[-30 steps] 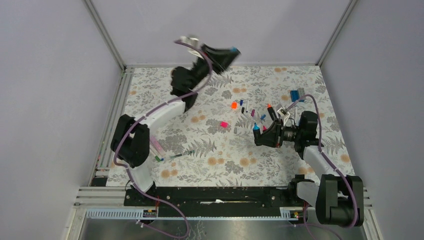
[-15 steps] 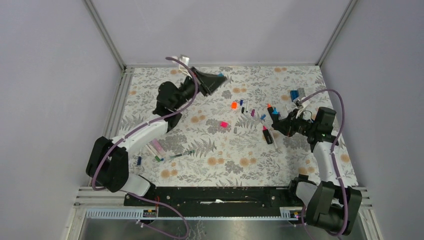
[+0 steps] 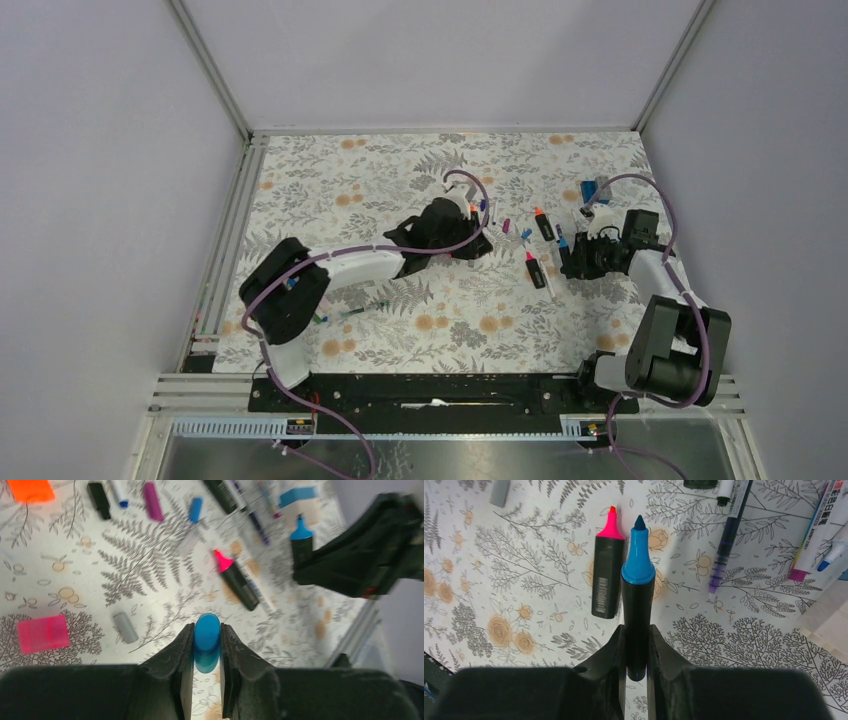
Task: Open the pen caps
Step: Place the pen cap at the center of the board.
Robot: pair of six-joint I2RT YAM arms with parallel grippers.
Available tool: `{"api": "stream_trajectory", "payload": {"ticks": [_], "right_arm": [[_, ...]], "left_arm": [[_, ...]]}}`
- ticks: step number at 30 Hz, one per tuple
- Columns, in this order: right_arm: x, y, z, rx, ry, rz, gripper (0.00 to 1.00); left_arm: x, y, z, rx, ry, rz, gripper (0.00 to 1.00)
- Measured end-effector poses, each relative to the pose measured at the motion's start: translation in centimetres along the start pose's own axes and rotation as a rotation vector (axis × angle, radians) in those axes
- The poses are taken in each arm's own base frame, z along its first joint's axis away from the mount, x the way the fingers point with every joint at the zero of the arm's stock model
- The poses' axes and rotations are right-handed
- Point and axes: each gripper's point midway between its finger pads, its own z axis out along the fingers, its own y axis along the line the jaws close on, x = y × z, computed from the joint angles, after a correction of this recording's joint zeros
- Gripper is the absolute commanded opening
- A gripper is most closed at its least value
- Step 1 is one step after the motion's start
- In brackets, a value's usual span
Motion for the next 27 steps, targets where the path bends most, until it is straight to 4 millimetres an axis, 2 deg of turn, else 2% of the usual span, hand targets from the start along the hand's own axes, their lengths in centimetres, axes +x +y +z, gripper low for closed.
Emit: {"api": "stream_trajectory", "payload": {"ticks": [3,9,13,21,24,27], "right_arm": [[0.7,-0.6,0.2,0.011,0.046,0.003,0.12],[1.8,-1.3,0.8,-0.003,0.131,0.023,0.18],[2.5,-1.6,1.1,-0.024,0.186,0.04,0.21],[3.8,-1.4,1.4,-0.056,0.252,0.071,0.41],[3.8,-1.3,1.3,-0.059,0.257,0.071,0.49],[3.9,-1.3,1.3,-0.061,0.26,0.072,0.51]], "left_arm": [[2.1,1.5,1.9,-0.076,0.066,0.004,0.01],[4.5,3.6,4.3,-0.157,0.156,0.016,0.05],[5.3,4.4,5.1,-0.184,0.194,0.029,0.09],[6.4,5.6,6.5,-0.225,0.257,0.05,0.28],[6.8,5.9,6.4,-0.237,0.273,0.055,0.35],[6.7,6.0,6.4,-0.239,0.271,0.059,0.4]]}}
